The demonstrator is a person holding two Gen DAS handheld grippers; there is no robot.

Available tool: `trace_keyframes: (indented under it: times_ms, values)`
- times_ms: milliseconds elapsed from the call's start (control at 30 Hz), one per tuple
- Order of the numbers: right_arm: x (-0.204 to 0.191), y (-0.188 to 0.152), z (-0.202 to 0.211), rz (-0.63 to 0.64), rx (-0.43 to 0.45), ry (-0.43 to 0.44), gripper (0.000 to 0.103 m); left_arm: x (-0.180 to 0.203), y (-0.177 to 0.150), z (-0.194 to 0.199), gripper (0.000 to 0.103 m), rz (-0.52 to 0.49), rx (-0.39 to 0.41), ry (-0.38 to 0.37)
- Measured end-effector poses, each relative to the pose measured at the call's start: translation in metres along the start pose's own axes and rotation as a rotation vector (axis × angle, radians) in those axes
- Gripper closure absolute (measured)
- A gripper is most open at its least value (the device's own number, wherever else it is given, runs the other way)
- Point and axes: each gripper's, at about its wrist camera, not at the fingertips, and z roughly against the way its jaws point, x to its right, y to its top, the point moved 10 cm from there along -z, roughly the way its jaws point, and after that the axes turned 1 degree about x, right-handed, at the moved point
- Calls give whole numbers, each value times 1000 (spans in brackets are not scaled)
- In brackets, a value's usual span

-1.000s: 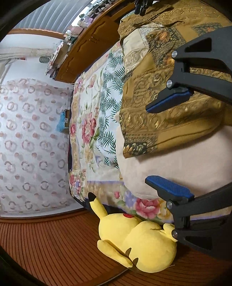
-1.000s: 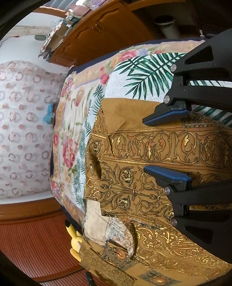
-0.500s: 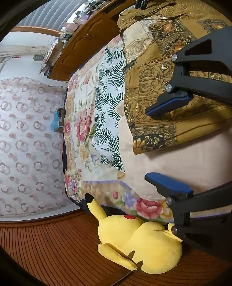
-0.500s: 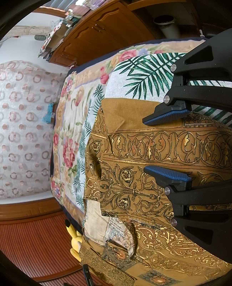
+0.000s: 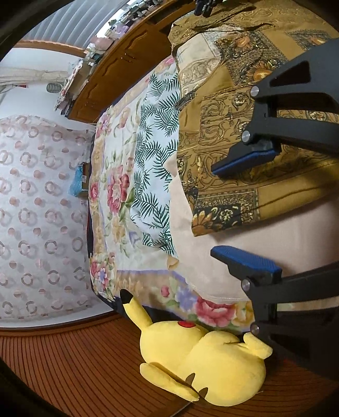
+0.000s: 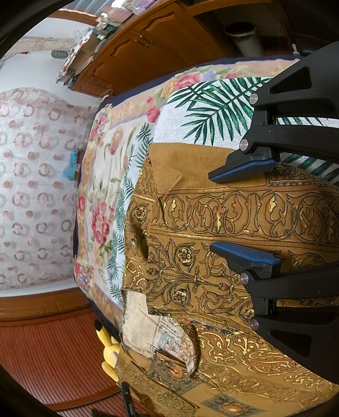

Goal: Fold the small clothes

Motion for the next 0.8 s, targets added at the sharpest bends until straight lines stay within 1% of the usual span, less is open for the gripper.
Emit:
trace_keyframes:
  times_ms: [67, 167, 267, 333, 467, 500, 533, 567, 633, 667, 733, 800]
  values:
    - [2, 4, -2, -5, -12, -8, 49, 0, 0, 0, 48, 2, 0, -2]
    - [12, 14, -8, -15, -18, -24, 49, 1, -2, 1, 49, 4, -1, -8]
    - [25, 23, -16, -35, -26, -35, 49, 3, -3, 2, 56, 9, -1, -24]
    - [35, 27, -21, -56, -31, -41, 48, 3, -4, 1, 63, 17, -5, -31]
    - [48, 34, -28, -87, -38, -39, 48, 2, -6, 1, 68, 23, -11, -34]
    - [50, 36, -29, -93, -39, -39, 48, 2, -6, 1, 72, 24, -11, -35]
    - [50, 37, -30, -95, -39, -38, 48, 3, -6, 3, 79, 24, -10, -37]
    - [51, 38, -30, -96, -41, -42, 48, 3, -6, 3, 82, 24, -10, -39]
    - [50, 37, -29, -106, -39, -42, 48, 6, -7, 6, 99, 21, -8, -48]
    - [49, 37, -29, -99, -38, -44, 48, 8, -6, 9, 100, 17, -3, -55]
    - [41, 38, -27, -75, -33, -15, 60, 14, -6, 16, 102, 1, 12, -57]
    - [32, 38, -24, -50, -38, 7, 86, 24, -5, 27, 103, -20, 37, -67]
